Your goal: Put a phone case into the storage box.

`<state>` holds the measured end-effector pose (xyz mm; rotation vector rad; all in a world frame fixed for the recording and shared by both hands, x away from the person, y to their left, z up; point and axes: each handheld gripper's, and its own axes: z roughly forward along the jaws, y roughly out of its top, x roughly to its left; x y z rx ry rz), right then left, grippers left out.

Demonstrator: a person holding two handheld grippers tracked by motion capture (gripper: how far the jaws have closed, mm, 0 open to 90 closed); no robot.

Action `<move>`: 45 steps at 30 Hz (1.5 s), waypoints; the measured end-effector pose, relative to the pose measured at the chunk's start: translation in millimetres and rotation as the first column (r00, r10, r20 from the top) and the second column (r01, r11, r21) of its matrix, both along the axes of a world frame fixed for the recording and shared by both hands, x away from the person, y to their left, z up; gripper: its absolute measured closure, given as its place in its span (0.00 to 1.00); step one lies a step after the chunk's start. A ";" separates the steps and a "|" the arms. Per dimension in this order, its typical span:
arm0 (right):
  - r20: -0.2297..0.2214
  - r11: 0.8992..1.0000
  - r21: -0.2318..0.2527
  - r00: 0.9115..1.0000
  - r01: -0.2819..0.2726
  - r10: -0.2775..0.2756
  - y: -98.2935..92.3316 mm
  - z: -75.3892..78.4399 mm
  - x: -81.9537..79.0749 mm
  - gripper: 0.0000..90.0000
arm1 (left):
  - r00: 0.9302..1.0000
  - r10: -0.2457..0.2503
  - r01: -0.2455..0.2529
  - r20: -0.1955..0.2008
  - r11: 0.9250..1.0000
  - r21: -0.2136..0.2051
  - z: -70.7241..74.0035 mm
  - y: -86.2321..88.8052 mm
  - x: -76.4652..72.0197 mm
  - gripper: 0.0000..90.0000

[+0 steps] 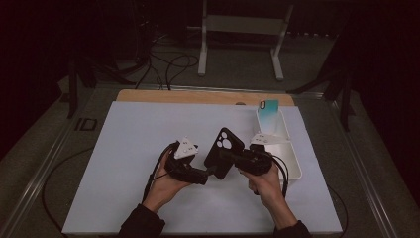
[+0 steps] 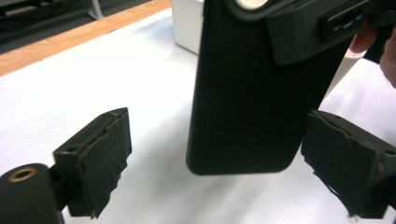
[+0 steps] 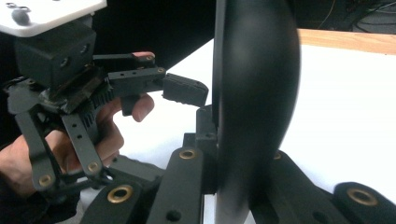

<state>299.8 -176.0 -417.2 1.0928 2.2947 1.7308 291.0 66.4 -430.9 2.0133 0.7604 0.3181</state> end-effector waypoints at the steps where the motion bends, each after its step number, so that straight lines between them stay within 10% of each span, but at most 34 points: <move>1: 0.000 1.000 0.004 1.000 -0.002 0.002 -0.9 0.5 0.1 0.96 | 1.000 -0.014 0.014 -0.027 1.000 -0.008 -1.3 2.7 1.9 0.07; 19: 0.077 0.990 -0.002 0.987 -0.142 0.141 11.0 14.9 -9.1 0.95 | 0.984 -0.160 0.158 -0.075 0.987 -0.029 -8.8 0.5 -0.6 0.05; 36: 0.084 0.973 0.043 0.971 -0.227 0.222 5.4 11.0 -9.1 0.95 | 0.962 -0.258 0.245 -0.084 0.959 -0.140 -10.9 6.3 -0.6 0.38; 45: 0.092 0.969 0.051 0.967 -0.242 0.237 -4.5 11.8 -7.0 0.93 | 0.940 -0.333 0.317 -0.073 0.932 -0.174 -13.4 10.6 -4.4 0.62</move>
